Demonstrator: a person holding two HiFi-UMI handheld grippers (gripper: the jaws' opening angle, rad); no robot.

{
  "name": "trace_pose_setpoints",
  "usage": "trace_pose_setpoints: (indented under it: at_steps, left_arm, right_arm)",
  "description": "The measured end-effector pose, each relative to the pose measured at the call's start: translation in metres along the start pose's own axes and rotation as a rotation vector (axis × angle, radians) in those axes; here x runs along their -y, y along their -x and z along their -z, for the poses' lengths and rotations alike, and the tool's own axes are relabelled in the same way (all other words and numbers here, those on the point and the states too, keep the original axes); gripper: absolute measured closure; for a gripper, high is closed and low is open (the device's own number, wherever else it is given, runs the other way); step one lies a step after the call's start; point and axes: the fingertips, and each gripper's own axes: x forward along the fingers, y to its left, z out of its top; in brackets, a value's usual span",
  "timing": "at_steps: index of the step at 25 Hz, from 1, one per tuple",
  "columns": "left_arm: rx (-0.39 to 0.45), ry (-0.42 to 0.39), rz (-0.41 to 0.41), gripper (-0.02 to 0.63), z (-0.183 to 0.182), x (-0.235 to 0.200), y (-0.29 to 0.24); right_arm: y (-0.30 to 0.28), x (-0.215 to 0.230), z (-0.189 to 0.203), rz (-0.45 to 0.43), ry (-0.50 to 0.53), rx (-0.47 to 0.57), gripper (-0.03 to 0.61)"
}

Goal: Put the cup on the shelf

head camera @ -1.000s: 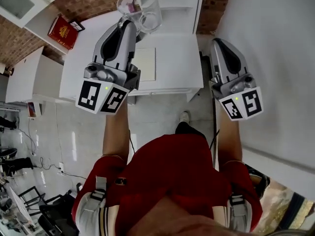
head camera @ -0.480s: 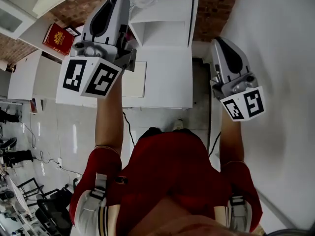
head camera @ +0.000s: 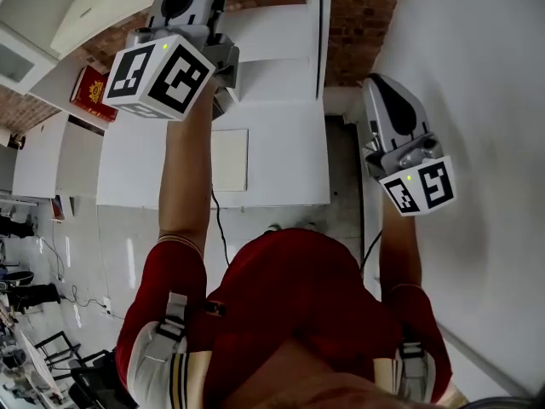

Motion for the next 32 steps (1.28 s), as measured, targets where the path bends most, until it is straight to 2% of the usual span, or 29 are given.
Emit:
trace_pose_setpoints:
  at_steps: [16, 32]
  left_arm:
    - [-0.092, 0.006, -0.016, 0.58, 0.048, -0.03, -0.09]
    - [-0.169, -0.001, -0.05, 0.58, 0.081, -0.034, -0.122]
  right_arm:
    - [0.001, 0.034, 0.01, 0.079, 0.011, 0.001, 0.581]
    - [0.006, 0.057, 0.019, 0.116, -0.008, -0.003, 0.581]
